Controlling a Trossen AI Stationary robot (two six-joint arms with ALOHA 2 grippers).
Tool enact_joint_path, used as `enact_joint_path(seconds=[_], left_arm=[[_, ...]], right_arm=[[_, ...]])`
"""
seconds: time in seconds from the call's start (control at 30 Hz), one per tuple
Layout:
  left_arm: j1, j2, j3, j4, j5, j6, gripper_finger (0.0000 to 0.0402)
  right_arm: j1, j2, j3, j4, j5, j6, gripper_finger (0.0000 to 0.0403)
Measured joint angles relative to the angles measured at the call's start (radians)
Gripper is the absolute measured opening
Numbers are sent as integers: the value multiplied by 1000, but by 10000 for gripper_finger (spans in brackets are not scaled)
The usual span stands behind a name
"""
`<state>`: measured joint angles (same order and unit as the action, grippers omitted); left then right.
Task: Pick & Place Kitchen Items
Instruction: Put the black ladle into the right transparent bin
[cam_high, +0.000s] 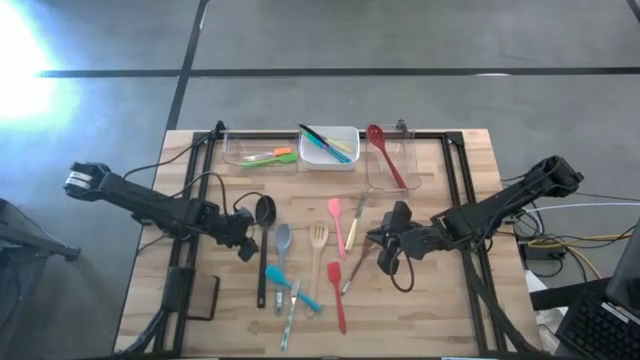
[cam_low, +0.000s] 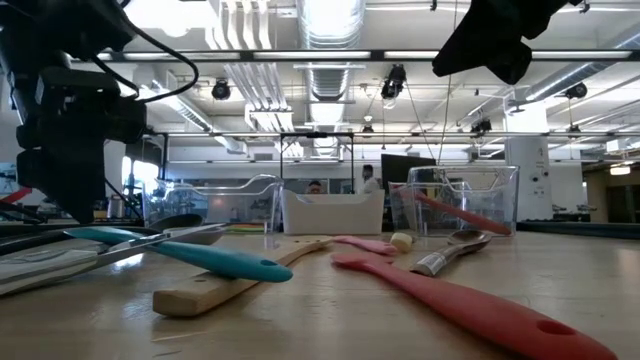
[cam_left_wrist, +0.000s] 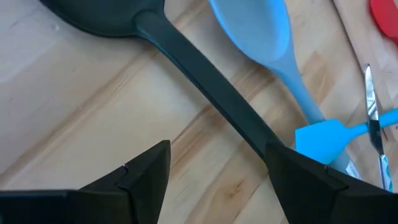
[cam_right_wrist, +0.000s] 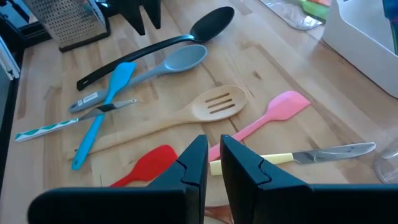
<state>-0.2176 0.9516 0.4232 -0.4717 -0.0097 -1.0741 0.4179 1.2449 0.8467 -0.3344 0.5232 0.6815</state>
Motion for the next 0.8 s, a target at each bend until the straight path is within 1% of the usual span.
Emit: enact_joint_path(seconds=[0.13,0.43,0.8], left_arm=[[0,0,-3,1,17,-26,261],[0,0,-3,17,17,-38,261],[0,0,-3,100,17,-65,261]], right_arm=[[1,0,0,0,0,0,38],[1,0,0,-1,3,-4,38],[1,0,0,-2,3,-4,38]])
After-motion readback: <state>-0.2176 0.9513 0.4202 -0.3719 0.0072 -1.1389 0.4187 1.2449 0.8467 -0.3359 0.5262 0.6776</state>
